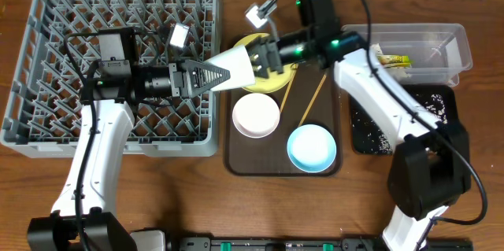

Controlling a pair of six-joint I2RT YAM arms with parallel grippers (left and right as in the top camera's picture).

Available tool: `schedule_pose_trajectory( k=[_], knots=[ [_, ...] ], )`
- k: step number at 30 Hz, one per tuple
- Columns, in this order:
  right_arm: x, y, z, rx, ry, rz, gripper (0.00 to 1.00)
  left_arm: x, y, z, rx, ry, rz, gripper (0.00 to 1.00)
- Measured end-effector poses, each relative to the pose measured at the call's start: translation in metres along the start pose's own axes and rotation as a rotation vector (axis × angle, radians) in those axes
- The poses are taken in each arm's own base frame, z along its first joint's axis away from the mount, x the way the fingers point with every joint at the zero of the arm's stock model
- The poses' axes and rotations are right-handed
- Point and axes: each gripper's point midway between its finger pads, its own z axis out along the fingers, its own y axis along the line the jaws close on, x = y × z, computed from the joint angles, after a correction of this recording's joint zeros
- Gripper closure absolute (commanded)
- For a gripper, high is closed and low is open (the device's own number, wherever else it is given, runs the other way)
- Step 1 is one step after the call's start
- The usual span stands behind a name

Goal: Sort waste into correct bins and load items into the dishwasher

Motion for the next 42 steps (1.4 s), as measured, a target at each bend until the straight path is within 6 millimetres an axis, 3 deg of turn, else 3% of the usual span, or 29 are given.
schedule_pose_trajectory(
  k=[6, 10, 14, 17, 22, 26, 31, 38, 42],
  knots=[
    [-0.02, -0.03, -0.059, 0.086, -0.109, 0.036, 0.18, -0.006, 0.011, -0.008, -0.061, -0.035, -0.009, 0.55],
    [-0.027, -0.041, -0.1, 0.147, -0.175, 0.072, 0.14, -0.01, 0.045, -0.023, -0.245, -0.099, -0.11, 0.55],
    [-0.027, -0.041, -0.122, 0.194, -0.207, 0.111, 0.07, 0.0, 0.076, -0.042, -0.473, -0.128, -0.273, 0.56],
    [-0.021, -0.043, -0.123, 0.232, -0.2, 0.15, 0.01, 0.005, 0.079, -0.058, -0.659, -0.117, -0.353, 0.55],
    [-0.001, -0.061, -0.119, 0.342, -0.156, 0.226, 0.01, 0.01, 0.064, -0.087, -0.962, -0.088, -0.364, 0.55],
    [0.016, -0.074, -0.111, 0.445, -0.104, 0.264, 0.01, 0.031, 0.07, -0.099, -1.116, -0.024, -0.411, 0.55],
    [0.03, -0.084, -0.105, 0.536, -0.05, 0.281, 0.01, 0.045, 0.094, -0.1, -1.212, 0.06, -0.478, 0.55],
    [0.035, -0.09, -0.109, 0.585, -0.034, 0.276, 0.01, 0.07, 0.144, -0.101, -1.314, 0.203, -0.61, 0.56],
    [0.037, -0.092, -0.11, 0.598, -0.028, 0.274, 0.01, 0.079, 0.161, -0.099, -1.333, 0.26, -0.657, 0.55]
  ],
)
